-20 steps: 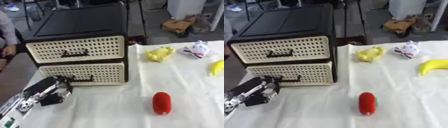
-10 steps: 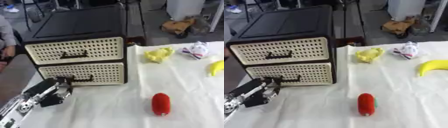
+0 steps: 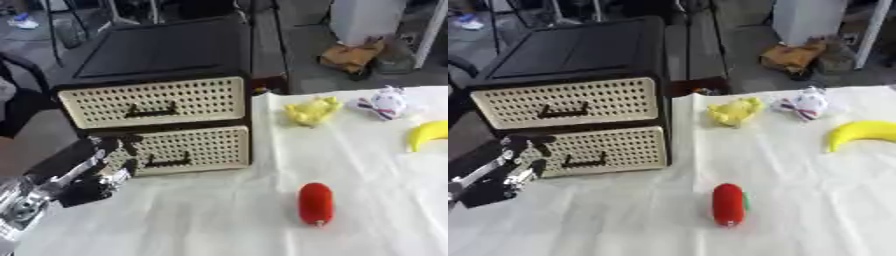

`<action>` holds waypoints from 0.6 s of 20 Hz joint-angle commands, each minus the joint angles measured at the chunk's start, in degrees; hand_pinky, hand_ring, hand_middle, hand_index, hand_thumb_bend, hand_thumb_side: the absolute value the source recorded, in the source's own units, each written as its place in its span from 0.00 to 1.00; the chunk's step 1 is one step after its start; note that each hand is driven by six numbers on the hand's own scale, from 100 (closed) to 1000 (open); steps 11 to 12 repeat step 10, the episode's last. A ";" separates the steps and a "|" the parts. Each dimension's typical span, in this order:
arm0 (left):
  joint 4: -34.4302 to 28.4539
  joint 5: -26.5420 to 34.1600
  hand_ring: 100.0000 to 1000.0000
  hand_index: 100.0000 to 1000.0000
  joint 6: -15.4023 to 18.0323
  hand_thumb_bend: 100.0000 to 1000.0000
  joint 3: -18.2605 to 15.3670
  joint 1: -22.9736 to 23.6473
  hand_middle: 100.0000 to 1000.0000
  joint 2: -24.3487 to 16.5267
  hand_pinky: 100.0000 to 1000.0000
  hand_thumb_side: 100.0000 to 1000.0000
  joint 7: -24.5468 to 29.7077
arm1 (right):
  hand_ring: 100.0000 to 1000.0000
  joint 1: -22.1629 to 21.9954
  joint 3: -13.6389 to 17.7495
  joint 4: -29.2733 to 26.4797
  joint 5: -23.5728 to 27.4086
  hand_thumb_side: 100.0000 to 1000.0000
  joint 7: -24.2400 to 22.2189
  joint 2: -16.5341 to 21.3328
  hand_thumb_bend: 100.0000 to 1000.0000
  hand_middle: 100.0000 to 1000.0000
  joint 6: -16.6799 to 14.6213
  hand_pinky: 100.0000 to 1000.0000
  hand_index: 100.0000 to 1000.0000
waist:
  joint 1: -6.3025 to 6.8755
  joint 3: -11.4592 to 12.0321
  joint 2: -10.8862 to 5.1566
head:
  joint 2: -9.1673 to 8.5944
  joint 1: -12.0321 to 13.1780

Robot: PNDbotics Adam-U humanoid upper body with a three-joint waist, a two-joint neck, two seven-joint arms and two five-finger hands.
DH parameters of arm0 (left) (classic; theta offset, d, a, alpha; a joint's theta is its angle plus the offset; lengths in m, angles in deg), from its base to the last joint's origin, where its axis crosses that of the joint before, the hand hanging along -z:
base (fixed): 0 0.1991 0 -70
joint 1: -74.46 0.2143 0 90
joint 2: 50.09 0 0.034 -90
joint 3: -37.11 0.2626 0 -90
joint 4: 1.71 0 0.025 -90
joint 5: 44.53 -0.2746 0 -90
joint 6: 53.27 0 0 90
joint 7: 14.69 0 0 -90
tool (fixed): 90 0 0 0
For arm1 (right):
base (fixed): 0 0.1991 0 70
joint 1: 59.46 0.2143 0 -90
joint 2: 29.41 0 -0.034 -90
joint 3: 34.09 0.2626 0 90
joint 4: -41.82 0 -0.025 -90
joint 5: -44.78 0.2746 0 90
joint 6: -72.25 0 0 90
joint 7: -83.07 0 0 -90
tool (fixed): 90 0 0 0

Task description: Pick up objects from table and place into drawer.

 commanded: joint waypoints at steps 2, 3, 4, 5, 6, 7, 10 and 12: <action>-6.61 -0.39 0.00 0.97 0.23 0.00 -1.68 0.64 0.63 -2.25 0.00 1.00 1.36 | 0.73 0.13 0.78 -0.90 0.49 1.00 0.58 1.48 0.30 0.51 -0.21 0.48 0.69 | -0.46 0.13 -1.86 | 0.39 -0.27; -8.70 0.65 0.00 0.97 0.13 0.00 -2.22 1.08 0.62 -2.09 0.00 0.99 1.84 | 0.73 0.05 0.85 -0.90 0.52 1.00 0.71 1.50 0.30 0.51 -0.27 0.48 0.69 | -0.53 0.24 -1.95 | 0.44 -0.35; -11.10 2.07 0.00 0.92 -0.07 0.00 -2.91 1.52 0.57 -1.93 0.00 0.99 2.06 | 0.73 -0.02 0.93 -0.90 0.56 1.00 0.87 1.53 0.30 0.51 -0.32 0.48 0.69 | -0.61 0.41 -2.04 | 0.48 -0.48; -13.91 4.14 0.00 0.90 -0.43 0.00 -3.77 2.12 0.55 -1.72 0.00 0.99 1.88 | 0.73 -0.09 1.04 -0.90 0.61 1.00 1.06 1.58 0.29 0.51 -0.36 0.48 0.69 | -0.69 0.63 -2.14 | 0.53 -0.66; -16.91 6.99 0.00 0.87 -1.09 0.00 -4.67 2.84 0.50 -1.51 0.00 0.98 1.40 | 0.73 -0.16 1.15 -0.90 0.66 1.00 1.29 1.64 0.29 0.51 -0.42 0.48 0.69 | -0.77 0.86 -2.25 | 0.59 -0.85; -19.74 10.15 0.00 0.85 -1.94 0.00 -5.48 3.57 0.48 -1.42 0.00 0.98 0.82 | 0.73 -0.22 1.23 -0.90 0.72 1.00 1.49 1.69 0.29 0.51 -0.47 0.48 0.69 | -0.82 1.04 -2.35 | 0.65 -0.99; -23.88 20.76 0.00 0.80 -2.22 0.00 -7.47 4.97 0.43 -1.24 0.00 0.99 -1.79 | 0.73 -0.36 1.38 -0.90 0.92 1.00 1.96 1.83 0.28 0.51 -0.65 0.48 0.69 | -1.01 1.50 -2.63 | 0.72 -1.45; -23.88 20.76 0.00 0.80 -2.22 0.00 -7.47 4.97 0.43 -1.24 0.00 0.99 -1.79 | 0.73 -0.36 1.38 -0.90 0.92 1.00 1.96 1.83 0.28 0.51 -0.65 0.48 0.69 | -1.01 1.50 -2.63 | 0.72 -1.45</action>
